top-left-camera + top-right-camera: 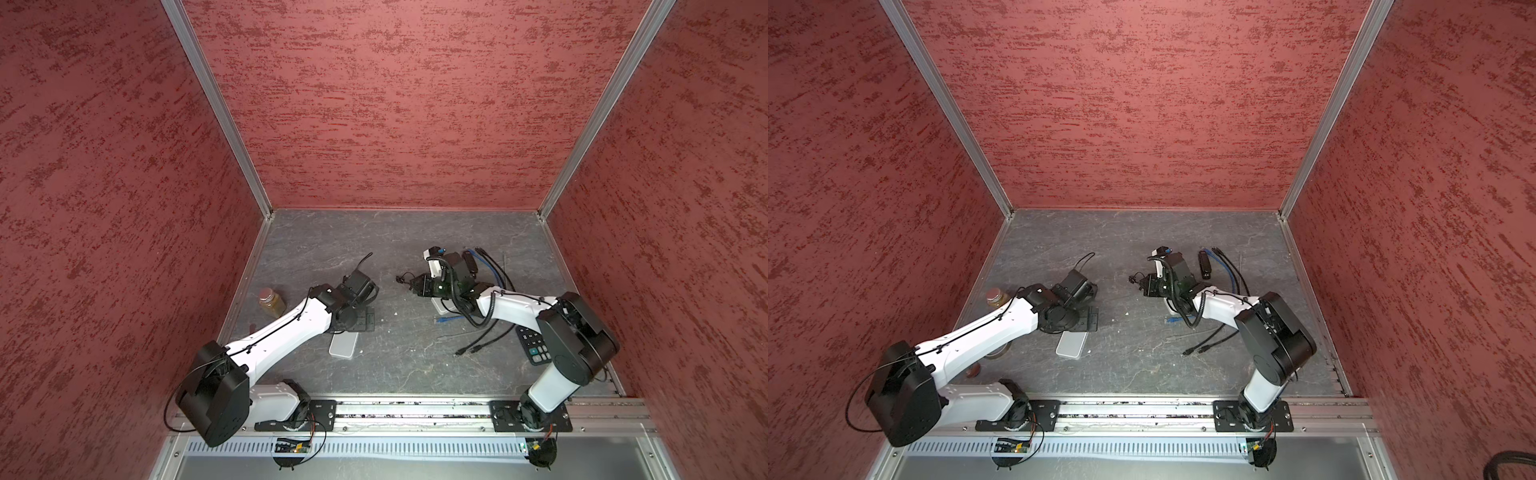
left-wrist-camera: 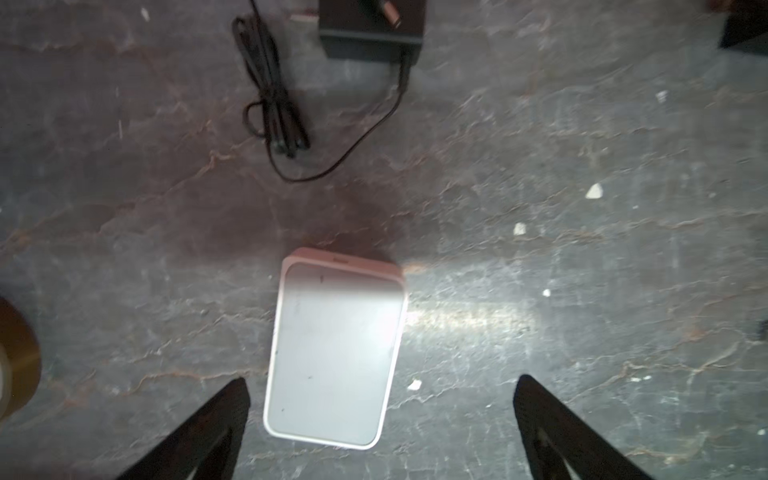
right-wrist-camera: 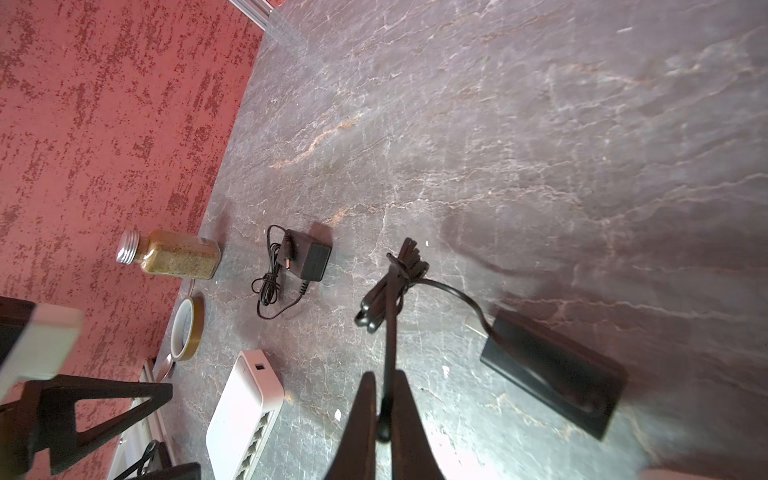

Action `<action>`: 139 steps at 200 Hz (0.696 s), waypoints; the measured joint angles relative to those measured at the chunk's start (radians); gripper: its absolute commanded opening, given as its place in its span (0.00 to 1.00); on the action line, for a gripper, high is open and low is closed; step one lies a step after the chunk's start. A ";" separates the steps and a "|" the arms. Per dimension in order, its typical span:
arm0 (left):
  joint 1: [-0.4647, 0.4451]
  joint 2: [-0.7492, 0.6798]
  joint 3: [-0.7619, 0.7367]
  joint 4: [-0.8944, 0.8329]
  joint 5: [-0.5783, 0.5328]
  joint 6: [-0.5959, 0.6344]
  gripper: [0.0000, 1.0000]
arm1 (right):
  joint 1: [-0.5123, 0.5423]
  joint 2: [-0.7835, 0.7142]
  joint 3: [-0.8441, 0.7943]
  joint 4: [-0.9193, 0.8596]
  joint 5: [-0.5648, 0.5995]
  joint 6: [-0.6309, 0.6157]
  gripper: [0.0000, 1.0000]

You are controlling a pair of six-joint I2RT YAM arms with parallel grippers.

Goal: Insert the plug into the switch port
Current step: 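Lower the left gripper onto the small white router and grasp it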

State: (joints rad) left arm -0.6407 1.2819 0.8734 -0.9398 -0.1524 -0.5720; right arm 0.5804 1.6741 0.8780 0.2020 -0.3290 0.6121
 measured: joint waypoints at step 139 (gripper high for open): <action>0.005 0.106 -0.122 0.068 0.039 -0.042 0.97 | 0.000 0.002 -0.002 0.035 -0.035 0.003 0.00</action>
State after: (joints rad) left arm -0.6361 1.3876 0.7513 -0.8722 -0.1139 -0.6136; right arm 0.5804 1.6756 0.8757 0.2367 -0.3645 0.6151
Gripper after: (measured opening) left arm 0.986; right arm 0.078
